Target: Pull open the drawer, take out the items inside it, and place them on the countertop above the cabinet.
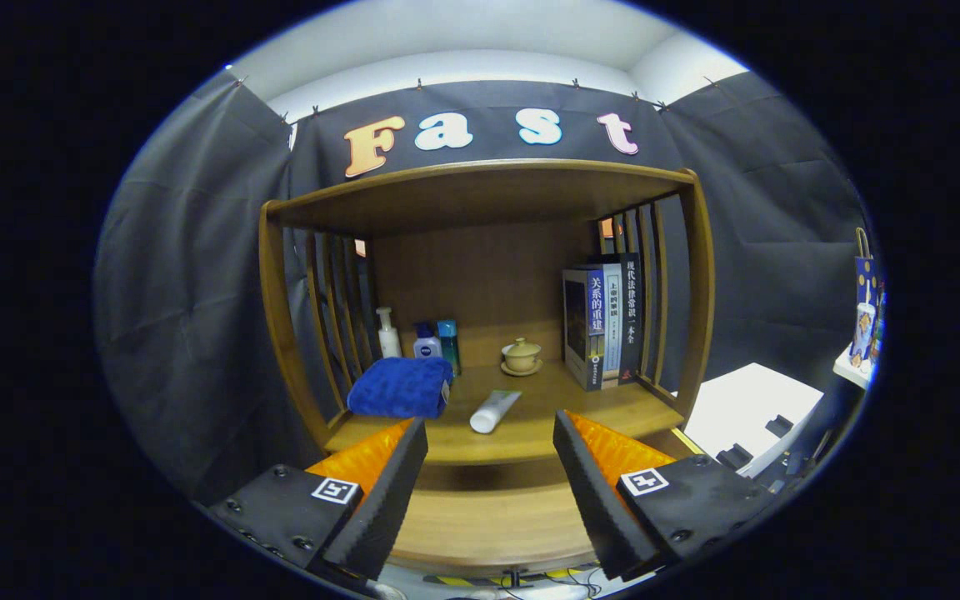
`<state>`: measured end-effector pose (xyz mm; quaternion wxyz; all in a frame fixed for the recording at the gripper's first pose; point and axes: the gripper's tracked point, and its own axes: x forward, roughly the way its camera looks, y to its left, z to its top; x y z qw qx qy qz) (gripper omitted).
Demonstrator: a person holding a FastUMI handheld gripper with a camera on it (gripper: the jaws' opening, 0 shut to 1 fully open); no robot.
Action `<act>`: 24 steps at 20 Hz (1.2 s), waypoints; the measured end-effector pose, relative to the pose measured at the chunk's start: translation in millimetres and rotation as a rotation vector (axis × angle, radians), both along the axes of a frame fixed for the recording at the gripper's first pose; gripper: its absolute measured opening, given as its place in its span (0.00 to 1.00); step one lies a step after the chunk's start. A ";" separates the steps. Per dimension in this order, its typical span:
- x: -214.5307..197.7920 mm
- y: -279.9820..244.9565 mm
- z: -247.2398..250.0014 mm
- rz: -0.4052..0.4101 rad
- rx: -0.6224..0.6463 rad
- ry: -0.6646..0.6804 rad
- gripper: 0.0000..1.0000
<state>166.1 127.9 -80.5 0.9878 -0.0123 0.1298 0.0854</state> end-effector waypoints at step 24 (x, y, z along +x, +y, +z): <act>-82.1 -12.4 -159.1 -0.029 -0.014 0.154 0.99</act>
